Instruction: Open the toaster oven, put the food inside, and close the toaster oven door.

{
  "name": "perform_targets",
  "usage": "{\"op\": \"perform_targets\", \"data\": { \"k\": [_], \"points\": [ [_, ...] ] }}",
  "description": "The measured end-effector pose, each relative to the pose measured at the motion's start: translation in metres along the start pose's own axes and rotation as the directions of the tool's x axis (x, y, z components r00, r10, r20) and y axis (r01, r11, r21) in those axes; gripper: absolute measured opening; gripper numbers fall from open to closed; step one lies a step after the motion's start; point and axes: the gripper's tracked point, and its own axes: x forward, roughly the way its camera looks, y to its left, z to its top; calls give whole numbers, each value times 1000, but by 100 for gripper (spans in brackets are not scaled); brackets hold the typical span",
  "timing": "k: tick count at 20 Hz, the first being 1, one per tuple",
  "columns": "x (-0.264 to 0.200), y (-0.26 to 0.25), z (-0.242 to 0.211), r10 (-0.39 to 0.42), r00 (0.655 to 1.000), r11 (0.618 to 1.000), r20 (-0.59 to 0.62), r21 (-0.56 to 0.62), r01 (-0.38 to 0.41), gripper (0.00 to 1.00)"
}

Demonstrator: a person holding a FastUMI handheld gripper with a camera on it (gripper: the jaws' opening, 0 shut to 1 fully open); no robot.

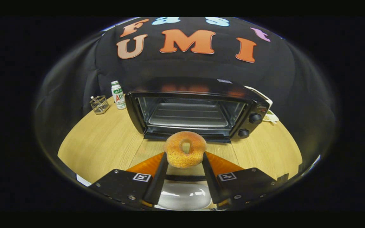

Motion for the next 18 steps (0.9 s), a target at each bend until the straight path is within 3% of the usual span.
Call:
{"op": "perform_targets", "data": {
  "k": [5,12,14,18],
  "points": [
    [31,7,24,43,999,988,28,149,-47,62],
    [76,10,62,79,993,913,89,393,-108,63],
    [87,6,68,66,993,906,100,410,-102,67],
    [96,-6,68,8,996,928,85,370,-38,78]
  ]
}}
